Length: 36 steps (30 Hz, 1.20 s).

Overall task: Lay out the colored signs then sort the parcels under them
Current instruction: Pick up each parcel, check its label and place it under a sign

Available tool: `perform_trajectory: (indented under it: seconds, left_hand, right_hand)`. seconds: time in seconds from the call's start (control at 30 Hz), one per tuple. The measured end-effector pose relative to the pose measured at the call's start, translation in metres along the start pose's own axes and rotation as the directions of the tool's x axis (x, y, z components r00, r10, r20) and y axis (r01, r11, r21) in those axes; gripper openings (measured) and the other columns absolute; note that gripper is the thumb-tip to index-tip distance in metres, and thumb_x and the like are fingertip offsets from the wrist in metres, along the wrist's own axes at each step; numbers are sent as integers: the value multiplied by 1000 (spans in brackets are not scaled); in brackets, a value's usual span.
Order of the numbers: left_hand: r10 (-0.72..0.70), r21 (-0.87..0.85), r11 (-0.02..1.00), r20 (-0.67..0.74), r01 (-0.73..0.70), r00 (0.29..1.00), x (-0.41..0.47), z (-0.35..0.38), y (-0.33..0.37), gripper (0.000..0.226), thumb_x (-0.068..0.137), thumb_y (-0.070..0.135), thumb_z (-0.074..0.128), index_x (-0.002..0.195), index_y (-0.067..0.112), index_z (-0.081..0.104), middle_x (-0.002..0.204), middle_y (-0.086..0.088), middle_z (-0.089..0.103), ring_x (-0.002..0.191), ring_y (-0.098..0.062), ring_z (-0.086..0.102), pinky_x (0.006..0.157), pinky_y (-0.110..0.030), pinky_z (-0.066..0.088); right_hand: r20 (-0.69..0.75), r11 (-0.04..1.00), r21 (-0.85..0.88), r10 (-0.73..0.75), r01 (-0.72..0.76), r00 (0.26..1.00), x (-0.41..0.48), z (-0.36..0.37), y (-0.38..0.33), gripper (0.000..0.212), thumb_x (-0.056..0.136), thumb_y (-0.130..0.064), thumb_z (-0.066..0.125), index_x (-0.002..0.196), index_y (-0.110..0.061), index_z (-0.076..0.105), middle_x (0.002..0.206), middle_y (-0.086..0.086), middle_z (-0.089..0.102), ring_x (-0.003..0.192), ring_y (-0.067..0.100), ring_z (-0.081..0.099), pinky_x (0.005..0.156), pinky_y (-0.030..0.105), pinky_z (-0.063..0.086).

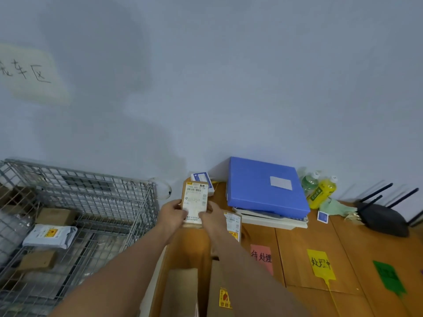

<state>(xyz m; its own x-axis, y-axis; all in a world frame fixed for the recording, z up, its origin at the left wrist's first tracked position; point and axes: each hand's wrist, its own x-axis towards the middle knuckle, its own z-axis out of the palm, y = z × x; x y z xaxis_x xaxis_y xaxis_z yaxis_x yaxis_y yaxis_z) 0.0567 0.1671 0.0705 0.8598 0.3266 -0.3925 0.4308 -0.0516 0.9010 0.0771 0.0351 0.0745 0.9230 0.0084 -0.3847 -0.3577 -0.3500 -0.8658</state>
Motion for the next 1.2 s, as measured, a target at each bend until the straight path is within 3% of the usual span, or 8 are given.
perform_trajectory:
  seconds: [0.07,0.23,0.53,0.73,0.9,1.0,1.1,1.2]
  left_hand:
    - [59,-48,997,-8,-59,998,-16,5,24,49,89,-12,59,134,7,63,113,-13,74,96,-32,73,81,-47,63]
    - [219,-175,959,-44,-223,975,-69,32,85,50,89,-14,61,131,12,65,112,-5,71,103,-34,71,83,-49,63]
    - [437,-206,870,-102,-449,894,-188,130,169,53,88,-10,61,135,14,65,121,-11,69,107,-32,69,89,-52,61]
    - [475,-215,841,-148,-497,868,-267,198,184,52,89,-11,62,136,12,63,124,-11,68,110,-34,68,87,-53,61]
    - [484,-256,823,-149,-507,862,-312,226,201,54,90,-12,62,137,14,64,122,-7,69,104,-28,69,76,-38,66]
    - [503,-255,814,-137,-522,853,-331,235,205,53,91,-11,62,137,15,63,122,-6,69,101,-26,70,72,-35,66]
    - [509,-249,814,-130,-525,851,-344,241,203,53,91,-11,61,136,16,65,122,-7,69,106,-30,69,74,-37,66]
    - [508,-224,821,-130,-525,851,-353,244,196,53,92,-9,62,137,19,64,124,-6,68,106,-28,67,65,-28,64]
  right_hand:
    - [-29,996,45,-71,72,997,-15,-21,-17,36,92,-1,57,113,-30,59,116,-6,70,93,6,65,74,22,55]
    - [-138,961,118,-233,249,963,-49,-85,-58,37,91,-2,60,116,-29,61,108,-11,66,108,19,66,88,37,59]
    - [-206,861,241,-405,447,891,-130,-243,-94,43,90,3,59,113,-33,63,100,-22,65,88,-4,62,57,9,48]
    - [-218,819,272,-458,504,862,-185,-333,-78,46,89,4,61,127,-21,65,122,-3,68,105,15,66,72,20,57]
    - [-252,805,259,-478,534,842,-216,-381,-78,45,89,5,62,125,-21,65,126,-1,68,107,18,66,76,24,59]
    - [-262,795,272,-481,542,837,-230,-397,-75,46,87,5,64,128,-18,65,127,1,68,110,21,67,86,37,61]
    - [-277,790,271,-484,550,830,-241,-405,-67,45,88,4,65,126,-20,65,128,0,68,109,19,66,82,33,62]
    - [-273,796,278,-471,537,839,-249,-407,-56,43,89,4,65,122,-23,63,128,0,67,112,21,66,83,35,62]
